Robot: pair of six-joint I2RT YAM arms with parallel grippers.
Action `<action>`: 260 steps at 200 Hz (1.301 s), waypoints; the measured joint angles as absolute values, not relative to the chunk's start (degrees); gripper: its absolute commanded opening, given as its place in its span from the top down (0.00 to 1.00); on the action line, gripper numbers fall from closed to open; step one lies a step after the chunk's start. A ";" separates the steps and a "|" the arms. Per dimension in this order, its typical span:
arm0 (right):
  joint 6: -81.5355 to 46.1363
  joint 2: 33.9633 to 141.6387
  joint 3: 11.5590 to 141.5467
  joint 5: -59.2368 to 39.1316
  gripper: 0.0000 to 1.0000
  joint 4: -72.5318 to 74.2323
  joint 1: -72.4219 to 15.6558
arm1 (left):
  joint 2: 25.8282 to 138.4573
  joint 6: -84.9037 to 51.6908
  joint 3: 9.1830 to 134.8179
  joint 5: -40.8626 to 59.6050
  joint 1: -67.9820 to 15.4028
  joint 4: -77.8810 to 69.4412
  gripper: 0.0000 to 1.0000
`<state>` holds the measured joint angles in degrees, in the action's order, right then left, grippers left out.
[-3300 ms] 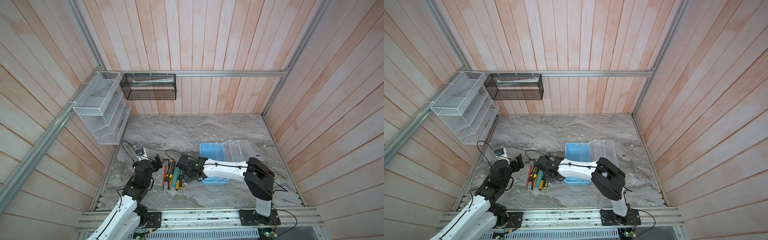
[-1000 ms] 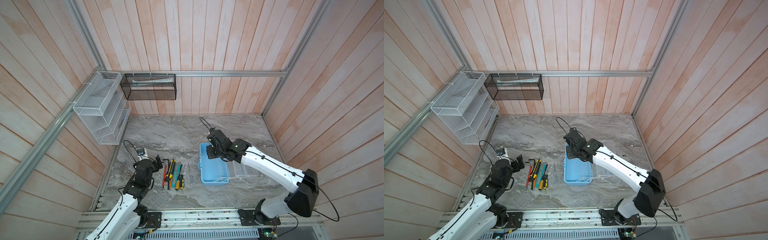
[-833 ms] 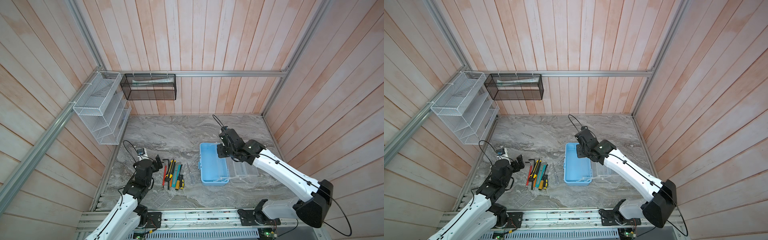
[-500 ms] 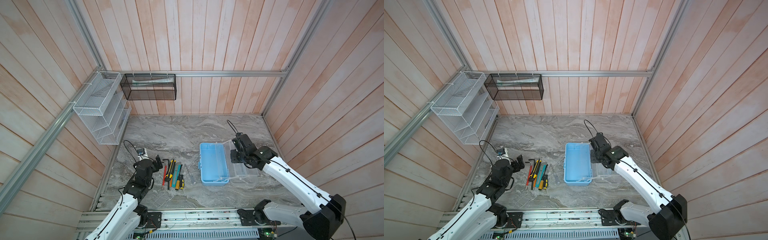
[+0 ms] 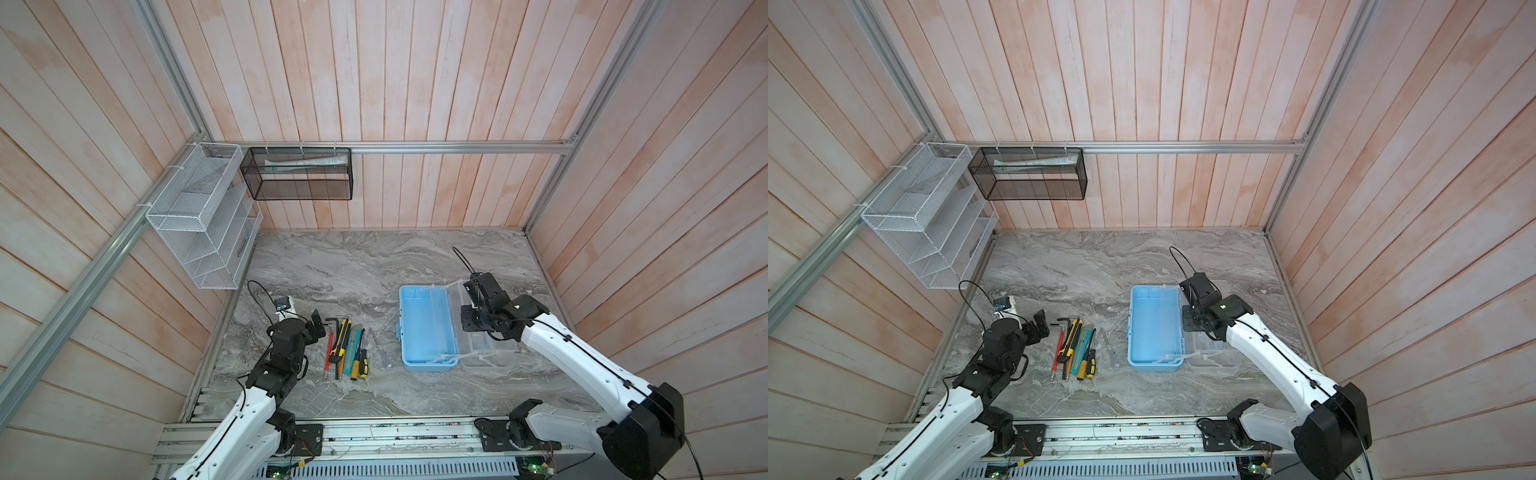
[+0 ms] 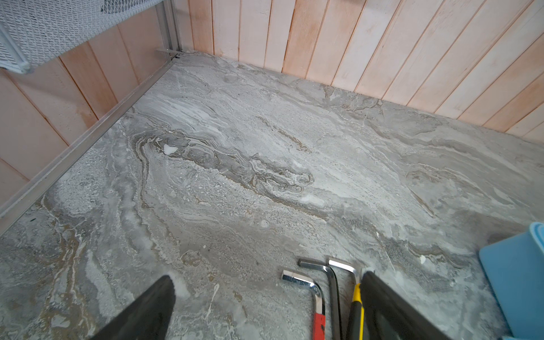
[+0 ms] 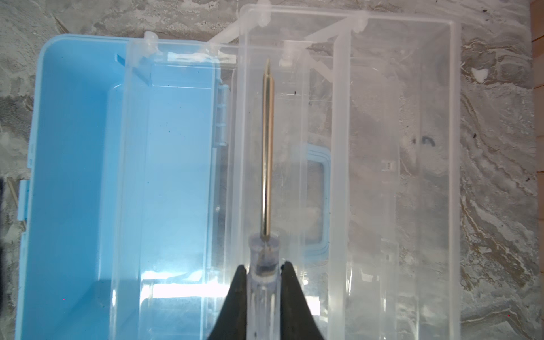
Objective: Pack the tool kit
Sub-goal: 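Carry the clear screwdriver over the blue box and lower it inside, then open the right gripper and move it back over the tools, then lower the right gripper onto the second clear-handled screwdriver and grasp it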
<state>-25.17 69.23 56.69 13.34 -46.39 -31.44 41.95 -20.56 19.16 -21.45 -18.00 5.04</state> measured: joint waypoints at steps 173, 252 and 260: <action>-25.85 87.07 72.18 14.17 0.69 -38.52 -59.86 | 41.06 -20.56 19.16 -21.45 -18.00 5.04 0.00; -22.85 107.20 80.73 9.23 0.68 -38.74 -65.12 | 40.51 -20.56 19.16 -21.45 -18.00 5.06 0.00; -22.61 108.12 80.88 8.80 0.66 -38.89 -65.12 | 40.47 -20.56 19.16 -21.45 -18.00 5.06 0.00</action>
